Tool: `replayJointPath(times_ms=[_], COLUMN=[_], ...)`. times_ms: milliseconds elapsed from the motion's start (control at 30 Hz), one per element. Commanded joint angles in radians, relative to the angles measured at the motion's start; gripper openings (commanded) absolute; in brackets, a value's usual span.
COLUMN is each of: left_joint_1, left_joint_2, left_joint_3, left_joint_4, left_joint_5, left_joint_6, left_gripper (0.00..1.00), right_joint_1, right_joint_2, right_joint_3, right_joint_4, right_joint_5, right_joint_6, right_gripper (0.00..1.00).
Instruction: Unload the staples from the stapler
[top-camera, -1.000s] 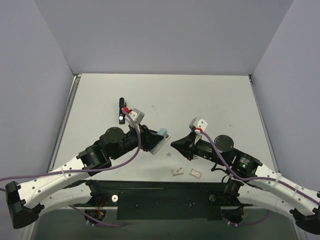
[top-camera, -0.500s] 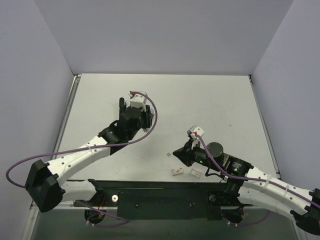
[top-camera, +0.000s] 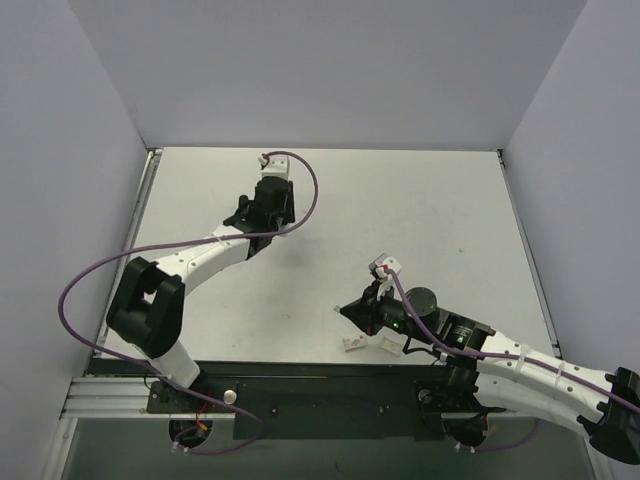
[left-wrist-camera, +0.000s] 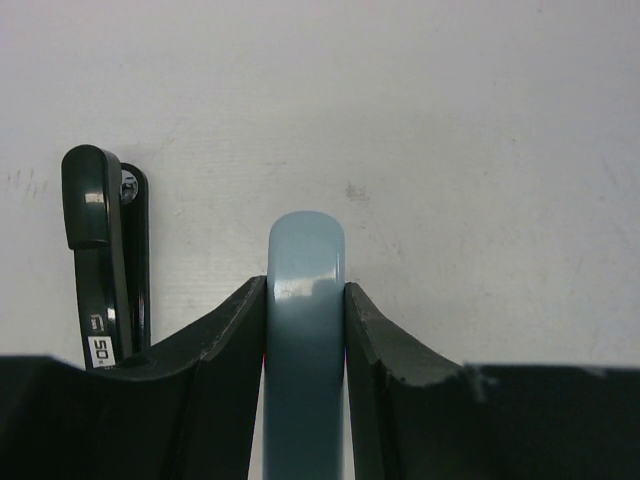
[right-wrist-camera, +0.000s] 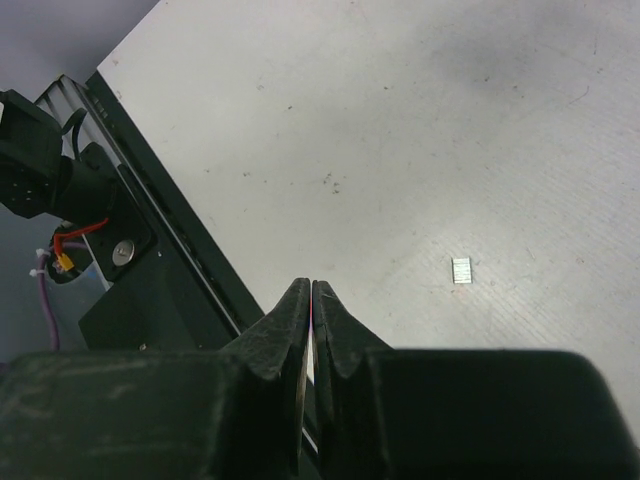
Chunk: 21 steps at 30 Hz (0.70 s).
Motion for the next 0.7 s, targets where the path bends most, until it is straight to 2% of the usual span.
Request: replayJointPath(times_ms=[0, 300, 467, 667], left_joint_1=[0.055, 0.152, 0.214, 0.233], left_joint_2=[0.103, 0.313, 0.496, 0.579], left_joint_3=[0.126, 0.268, 0.368, 0.328], left_joint_4=[0.025, -0.047, -0.182, -0.207], left_joint_5=[0.031, 0.12, 0.221, 0.256], left_joint_6=[0.013, 0.0, -0.05, -0.098], left_gripper=[0.0, 0.0, 0.0, 0.0], right_joint_1=[0.015, 0.016, 0.015, 0.021], right_joint_2=[-0.003, 0.014, 0.043, 0.065], right_joint_3=[0.005, -0.001, -0.006, 0.002], right_joint_4=[0.064, 0.076, 0.098, 0.11], right_joint_5=[-0.003, -0.012, -0.021, -0.029], right_joint_6=[0.007, -0.001, 0.002, 0.002], right_gripper=[0.01, 0.01, 0.01, 0.01])
